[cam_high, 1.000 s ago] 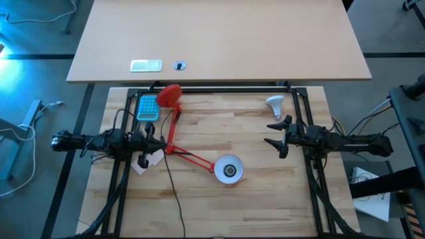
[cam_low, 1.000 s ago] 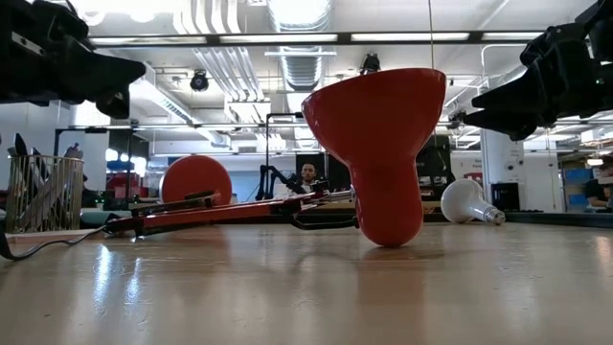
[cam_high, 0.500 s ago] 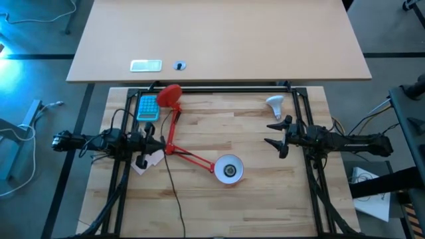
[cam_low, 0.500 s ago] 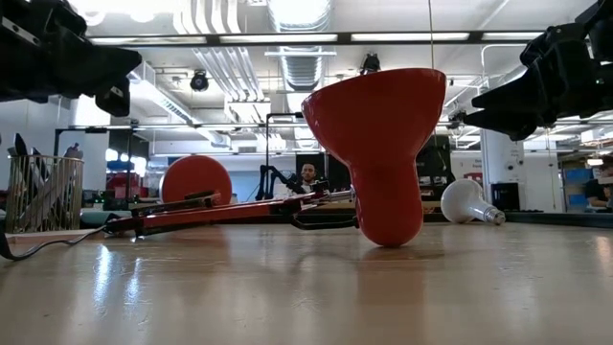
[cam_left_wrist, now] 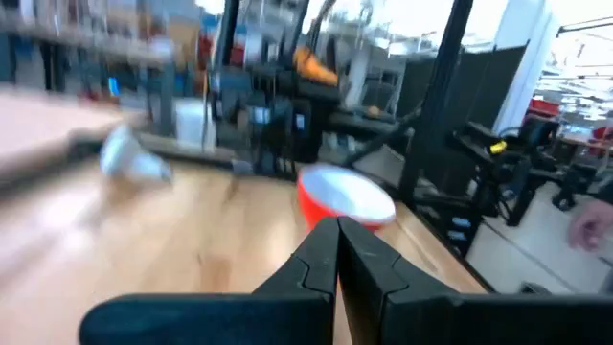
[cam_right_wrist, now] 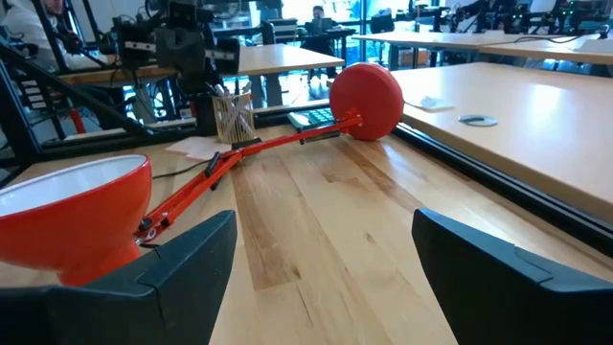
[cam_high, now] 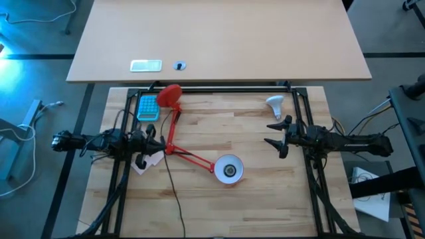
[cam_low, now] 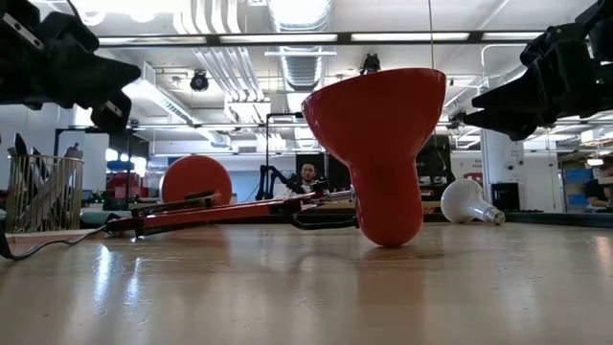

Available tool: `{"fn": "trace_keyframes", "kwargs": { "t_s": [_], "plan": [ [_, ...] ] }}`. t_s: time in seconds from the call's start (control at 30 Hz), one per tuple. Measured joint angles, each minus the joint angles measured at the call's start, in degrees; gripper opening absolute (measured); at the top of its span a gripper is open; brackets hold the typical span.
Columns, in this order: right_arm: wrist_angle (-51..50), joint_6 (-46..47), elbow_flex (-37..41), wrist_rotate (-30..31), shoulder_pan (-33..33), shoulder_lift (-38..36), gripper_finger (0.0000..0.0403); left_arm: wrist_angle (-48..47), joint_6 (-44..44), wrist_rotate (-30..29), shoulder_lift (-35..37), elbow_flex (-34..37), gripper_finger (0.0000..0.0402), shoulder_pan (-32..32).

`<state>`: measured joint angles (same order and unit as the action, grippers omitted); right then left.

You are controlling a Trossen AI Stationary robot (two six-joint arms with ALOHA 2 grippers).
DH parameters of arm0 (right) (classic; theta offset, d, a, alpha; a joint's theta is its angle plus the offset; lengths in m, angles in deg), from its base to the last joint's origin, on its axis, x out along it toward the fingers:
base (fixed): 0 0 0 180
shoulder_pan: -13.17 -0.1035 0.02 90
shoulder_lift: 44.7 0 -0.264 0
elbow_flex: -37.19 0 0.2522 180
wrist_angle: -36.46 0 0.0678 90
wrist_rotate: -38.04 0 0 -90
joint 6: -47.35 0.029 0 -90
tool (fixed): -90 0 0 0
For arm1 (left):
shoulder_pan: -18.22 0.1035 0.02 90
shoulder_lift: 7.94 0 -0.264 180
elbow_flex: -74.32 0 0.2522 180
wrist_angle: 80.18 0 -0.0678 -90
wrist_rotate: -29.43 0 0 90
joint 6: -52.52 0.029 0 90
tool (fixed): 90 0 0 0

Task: Screw lightbulb
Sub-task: Return to Home Position

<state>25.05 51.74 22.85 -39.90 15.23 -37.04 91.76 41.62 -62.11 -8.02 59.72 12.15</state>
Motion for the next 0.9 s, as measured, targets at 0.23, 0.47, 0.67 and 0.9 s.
{"fn": "trace_keyframes", "kwargs": {
  "t_s": [0.23, 0.47, 0.67, 0.9],
  "plan": [
    [0.0, 0.0, 0.0, 0.0, 0.0, 0.0, 0.0311, -2.4, -4.8, 0.1, -3.3, -0.1, 0.0, 0.0],
    [0.0, 0.0, 0.0, 0.0, 0.0, 0.0, 0.0311, -2.4, -4.7, 0.2, -7.0, -0.2, 0.0, 0.0],
    [0.0, 0.0, 0.0, 0.0, 0.0, 0.0, 0.0311, -2.4, -4.7, 0.2, -10.3, -0.3, 0.0, 0.0],
    [0.0, 0.0, 0.0, 0.0, 0.0, 0.0, 0.0311, -2.4, -4.7, 0.2, -14.0, -0.3, 0.0, 0.0]
  ]
}}
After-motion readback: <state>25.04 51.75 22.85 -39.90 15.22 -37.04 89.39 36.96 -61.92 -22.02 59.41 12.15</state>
